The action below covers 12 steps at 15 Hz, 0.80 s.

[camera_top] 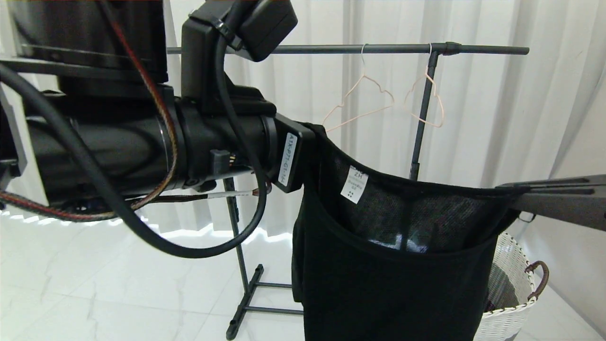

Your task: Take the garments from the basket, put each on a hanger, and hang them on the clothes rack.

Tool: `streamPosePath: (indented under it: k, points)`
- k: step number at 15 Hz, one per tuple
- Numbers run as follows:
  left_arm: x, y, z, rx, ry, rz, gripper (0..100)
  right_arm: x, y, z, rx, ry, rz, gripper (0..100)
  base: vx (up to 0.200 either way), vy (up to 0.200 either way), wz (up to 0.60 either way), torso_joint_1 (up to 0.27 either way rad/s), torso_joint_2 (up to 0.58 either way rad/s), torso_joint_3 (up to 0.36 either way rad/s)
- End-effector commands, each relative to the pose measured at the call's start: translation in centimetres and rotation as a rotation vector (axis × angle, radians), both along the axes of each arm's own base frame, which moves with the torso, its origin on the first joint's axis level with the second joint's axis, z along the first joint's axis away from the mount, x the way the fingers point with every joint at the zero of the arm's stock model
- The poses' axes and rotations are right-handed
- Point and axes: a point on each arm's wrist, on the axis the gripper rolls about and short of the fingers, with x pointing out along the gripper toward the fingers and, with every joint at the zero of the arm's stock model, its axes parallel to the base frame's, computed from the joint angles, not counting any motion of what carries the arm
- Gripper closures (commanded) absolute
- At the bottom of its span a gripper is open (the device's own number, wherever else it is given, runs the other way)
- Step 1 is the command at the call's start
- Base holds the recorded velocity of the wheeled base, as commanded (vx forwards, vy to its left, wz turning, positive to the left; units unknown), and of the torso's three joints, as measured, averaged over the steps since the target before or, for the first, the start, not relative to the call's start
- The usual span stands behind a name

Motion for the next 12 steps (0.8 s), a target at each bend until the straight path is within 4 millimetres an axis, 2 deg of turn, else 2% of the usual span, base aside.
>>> streamPosePath:
  k: [1, 4, 8, 12]
  points:
    - [-2.3, 1.3, 0.1, -0.007, -0.007, -0.032, 100, 1.9, 0.3, 0.2, 0.021, -0.020, -0.075, 100, 0.000, 0.000, 0.00, 0.000, 0.00, 0.000]
    - [-5.5, 2.0, -0.5, -0.001, -0.009, -0.116, 100, 4.6, 1.8, 1.3, 0.089, -0.087, -0.125, 100, 0.000, 0.000, 0.00, 0.000, 0.00, 0.000]
    - [-7.3, 1.7, -1.3, 0.019, 0.000, -0.191, 100, 6.6, 3.8, 2.4, 0.159, -0.155, -0.122, 100, 0.000, 0.000, 0.00, 0.000, 0.00, 0.000]
    - [-7.6, 2.1, -1.8, 0.050, -0.015, -0.202, 100, 6.3, 3.5, 3.0, 0.163, -0.193, -0.118, 100, 0.000, 0.000, 0.00, 0.000, 0.00, 0.000]
